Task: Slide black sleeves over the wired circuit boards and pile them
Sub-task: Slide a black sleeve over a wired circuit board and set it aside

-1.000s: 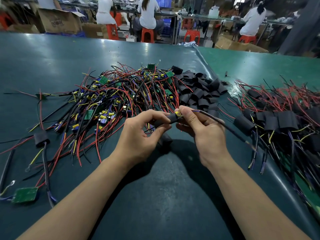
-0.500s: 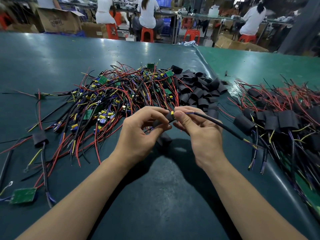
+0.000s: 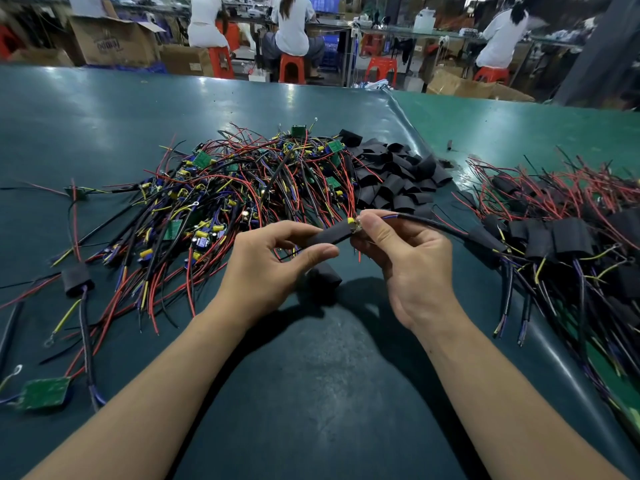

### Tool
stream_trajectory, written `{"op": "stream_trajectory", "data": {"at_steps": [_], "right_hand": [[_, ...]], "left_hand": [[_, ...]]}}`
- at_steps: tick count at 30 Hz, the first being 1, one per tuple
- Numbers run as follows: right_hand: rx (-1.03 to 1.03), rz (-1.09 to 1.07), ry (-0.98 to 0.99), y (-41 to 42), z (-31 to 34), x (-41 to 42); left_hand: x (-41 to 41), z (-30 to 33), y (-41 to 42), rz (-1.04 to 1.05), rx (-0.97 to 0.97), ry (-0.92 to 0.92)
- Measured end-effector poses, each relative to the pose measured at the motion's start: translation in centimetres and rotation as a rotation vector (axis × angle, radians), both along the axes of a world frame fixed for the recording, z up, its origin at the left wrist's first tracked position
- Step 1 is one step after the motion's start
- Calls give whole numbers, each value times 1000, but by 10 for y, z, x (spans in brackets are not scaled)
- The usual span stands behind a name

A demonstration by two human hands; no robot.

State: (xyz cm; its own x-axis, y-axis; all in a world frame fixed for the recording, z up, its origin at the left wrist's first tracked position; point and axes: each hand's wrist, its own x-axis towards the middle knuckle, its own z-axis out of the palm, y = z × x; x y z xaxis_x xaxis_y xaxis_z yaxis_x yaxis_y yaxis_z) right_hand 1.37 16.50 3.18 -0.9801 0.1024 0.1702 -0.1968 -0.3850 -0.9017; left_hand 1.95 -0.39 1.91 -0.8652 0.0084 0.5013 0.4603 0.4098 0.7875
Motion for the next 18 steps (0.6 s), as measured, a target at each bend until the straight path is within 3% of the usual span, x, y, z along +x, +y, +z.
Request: {"op": "stream_trajectory", "data": {"at_steps": [7, 13, 18], "right_hand": [[-19, 67, -149, 3, 1, -1], [1, 106, -76, 5, 1, -2], [-11, 168, -125, 14, 2, -5]], "left_hand": [[4, 2, -2, 22, 4, 117], [5, 3, 1, -13, 14, 124], [4, 2, 1, -18, 28, 100]]}}
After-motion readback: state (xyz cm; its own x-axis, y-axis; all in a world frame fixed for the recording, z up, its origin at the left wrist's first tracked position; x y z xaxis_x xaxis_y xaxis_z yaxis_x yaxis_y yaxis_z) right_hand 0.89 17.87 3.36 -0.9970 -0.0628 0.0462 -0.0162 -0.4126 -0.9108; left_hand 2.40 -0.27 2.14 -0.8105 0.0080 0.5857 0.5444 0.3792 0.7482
